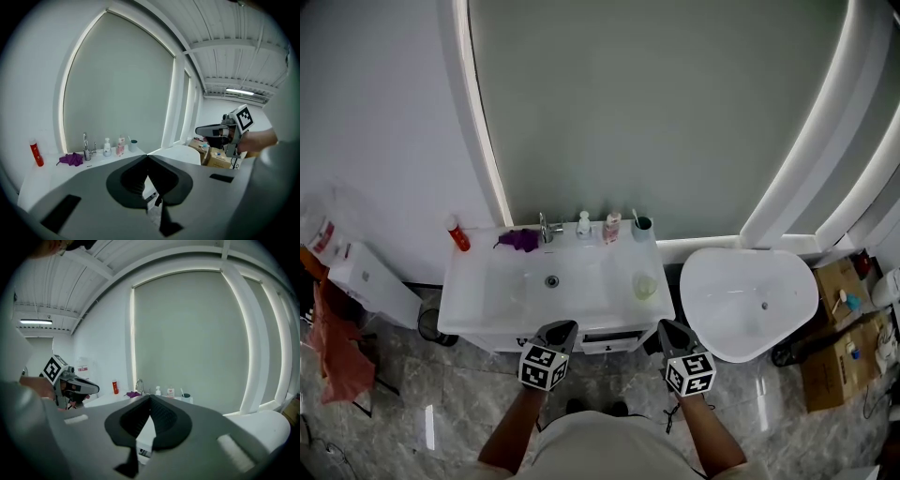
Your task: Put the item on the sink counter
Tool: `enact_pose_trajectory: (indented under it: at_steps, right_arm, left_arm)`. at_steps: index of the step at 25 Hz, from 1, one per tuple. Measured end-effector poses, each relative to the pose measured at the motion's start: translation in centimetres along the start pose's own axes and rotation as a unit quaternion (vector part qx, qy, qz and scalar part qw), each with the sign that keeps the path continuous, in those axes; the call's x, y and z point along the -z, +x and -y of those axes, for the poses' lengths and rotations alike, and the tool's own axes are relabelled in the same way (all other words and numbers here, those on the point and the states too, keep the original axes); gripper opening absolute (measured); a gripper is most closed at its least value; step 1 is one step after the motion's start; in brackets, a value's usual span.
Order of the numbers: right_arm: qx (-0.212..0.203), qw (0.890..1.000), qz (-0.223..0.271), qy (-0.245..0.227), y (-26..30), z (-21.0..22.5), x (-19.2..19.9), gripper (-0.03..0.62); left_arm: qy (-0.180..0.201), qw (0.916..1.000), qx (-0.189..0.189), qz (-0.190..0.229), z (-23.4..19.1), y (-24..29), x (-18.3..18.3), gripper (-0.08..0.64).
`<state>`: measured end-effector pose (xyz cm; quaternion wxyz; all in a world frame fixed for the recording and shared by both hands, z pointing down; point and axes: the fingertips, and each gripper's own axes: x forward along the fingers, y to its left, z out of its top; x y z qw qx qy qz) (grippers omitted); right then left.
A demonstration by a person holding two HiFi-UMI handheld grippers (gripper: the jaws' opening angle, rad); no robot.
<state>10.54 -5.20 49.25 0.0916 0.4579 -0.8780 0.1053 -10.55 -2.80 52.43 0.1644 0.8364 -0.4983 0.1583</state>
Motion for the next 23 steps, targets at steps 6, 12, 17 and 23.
enact_pose_trajectory:
  at_steps: [6,12,17,23]
  right_arm:
    - [-0.008,1.000,0.010,0.005,-0.6,1.0,-1.3,0.009]
    - [-0.017,1.000,0.008,0.002,-1.0,1.0,-1.1,0.011]
    - [-0.023,1.000,0.008,-0.001,-1.5,1.0,-1.2,0.009]
    - [-0.023,1.000,0.007,0.000,-1.8,1.4,-1.1,0.009]
  left_arm:
    - [-0.006,0.9998,-0.012,0.014,0.6,-0.3,-1.3,0.008]
    - [-0.012,0.9996,-0.013,0.022,1.1,-0.4,-1.6,0.008]
    - [-0.021,0.9994,-0.013,0.024,1.6,-0.4,-1.5,0.008]
    - [-0.019,0.9994,-0.012,0.026,2.2,-0.3,-1.8,0.008]
